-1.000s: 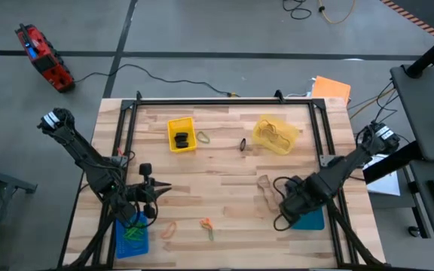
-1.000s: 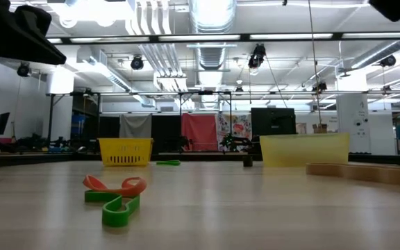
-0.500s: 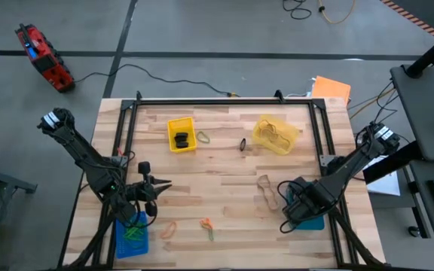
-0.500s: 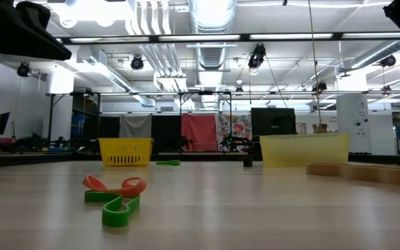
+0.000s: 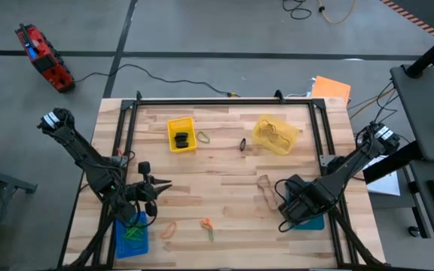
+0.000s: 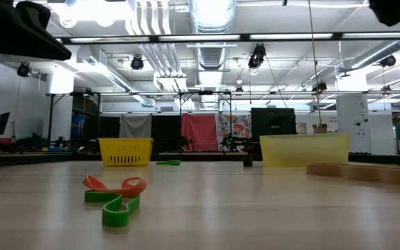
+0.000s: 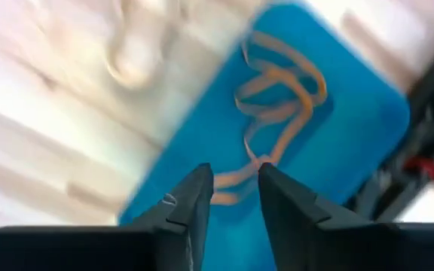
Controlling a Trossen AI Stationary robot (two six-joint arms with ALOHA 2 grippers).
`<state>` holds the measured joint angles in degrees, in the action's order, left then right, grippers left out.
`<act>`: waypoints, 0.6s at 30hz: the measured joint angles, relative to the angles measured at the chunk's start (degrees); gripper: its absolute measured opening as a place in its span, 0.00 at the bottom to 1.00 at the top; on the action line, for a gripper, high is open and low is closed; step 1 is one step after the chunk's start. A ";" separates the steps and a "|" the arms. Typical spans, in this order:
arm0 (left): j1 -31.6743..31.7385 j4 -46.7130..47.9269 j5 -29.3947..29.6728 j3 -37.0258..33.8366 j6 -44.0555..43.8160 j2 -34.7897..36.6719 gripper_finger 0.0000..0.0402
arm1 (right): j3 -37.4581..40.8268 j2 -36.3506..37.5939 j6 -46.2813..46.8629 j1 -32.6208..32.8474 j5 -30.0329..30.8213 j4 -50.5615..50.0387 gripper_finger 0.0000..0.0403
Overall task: Sort rubber bands into baskets
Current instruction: Put the brown rubber band into the right yellow bin
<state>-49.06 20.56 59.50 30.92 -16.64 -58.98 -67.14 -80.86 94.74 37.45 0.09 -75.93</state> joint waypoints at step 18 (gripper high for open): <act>0.00 -1.98 0.01 0.00 1.15 0.01 0.09 | -2.72 -1.09 -17.74 -14.30 15.61 11.39 0.27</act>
<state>-49.06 18.58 59.51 30.92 -15.49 -58.97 -69.87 -81.95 76.99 23.15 15.69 -64.54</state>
